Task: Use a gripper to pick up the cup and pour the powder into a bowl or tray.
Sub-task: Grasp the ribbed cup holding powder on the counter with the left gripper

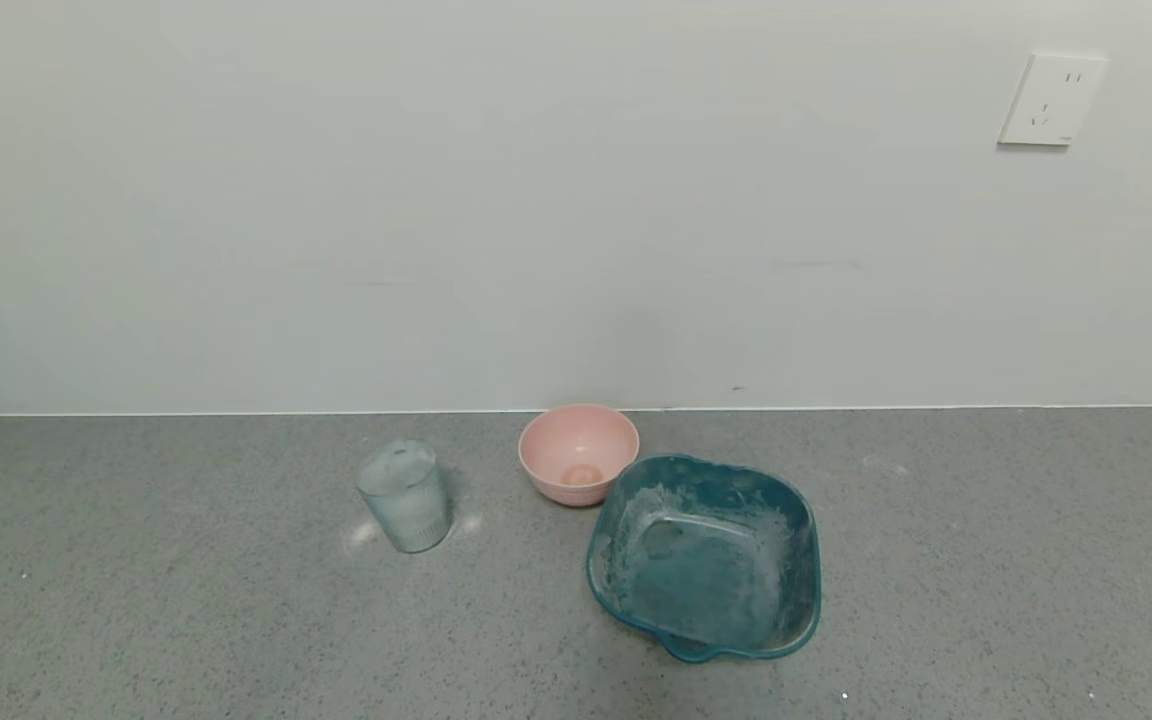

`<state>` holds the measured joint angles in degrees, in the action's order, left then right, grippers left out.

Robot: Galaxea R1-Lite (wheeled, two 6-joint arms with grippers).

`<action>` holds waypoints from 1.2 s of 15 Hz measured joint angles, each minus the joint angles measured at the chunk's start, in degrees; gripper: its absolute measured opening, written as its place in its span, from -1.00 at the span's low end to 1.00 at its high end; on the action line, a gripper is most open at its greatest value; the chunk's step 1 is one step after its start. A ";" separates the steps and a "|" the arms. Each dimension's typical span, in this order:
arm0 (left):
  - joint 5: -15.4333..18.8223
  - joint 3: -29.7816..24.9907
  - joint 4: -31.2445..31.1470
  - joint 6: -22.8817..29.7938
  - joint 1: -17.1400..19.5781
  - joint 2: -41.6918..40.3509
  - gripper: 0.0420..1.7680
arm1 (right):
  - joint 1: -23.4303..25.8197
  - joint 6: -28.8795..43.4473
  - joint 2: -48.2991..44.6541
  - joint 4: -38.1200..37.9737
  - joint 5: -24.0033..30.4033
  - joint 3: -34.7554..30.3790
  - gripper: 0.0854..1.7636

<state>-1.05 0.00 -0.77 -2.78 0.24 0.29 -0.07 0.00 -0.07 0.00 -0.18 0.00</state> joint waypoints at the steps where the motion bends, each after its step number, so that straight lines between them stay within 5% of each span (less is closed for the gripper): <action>1: 0.04 0.00 0.04 0.00 0.00 0.00 0.94 | 0.00 0.00 0.00 0.00 0.00 0.00 0.94; 7: 0.15 0.68 -0.05 0.26 0.00 0.00 0.94 | 0.00 0.00 0.00 0.00 0.00 0.00 0.94; 11: 0.12 6.19 -0.35 0.69 -0.02 1.72 0.94 | 0.00 0.00 0.00 0.00 0.00 0.00 0.94; 18: -0.05 20.42 0.41 0.30 -0.09 20.98 0.94 | 0.00 0.00 0.00 0.00 0.00 0.00 0.94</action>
<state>-1.10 20.42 -0.35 -2.47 0.16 21.27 -0.07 0.00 -0.07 0.00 -0.18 0.00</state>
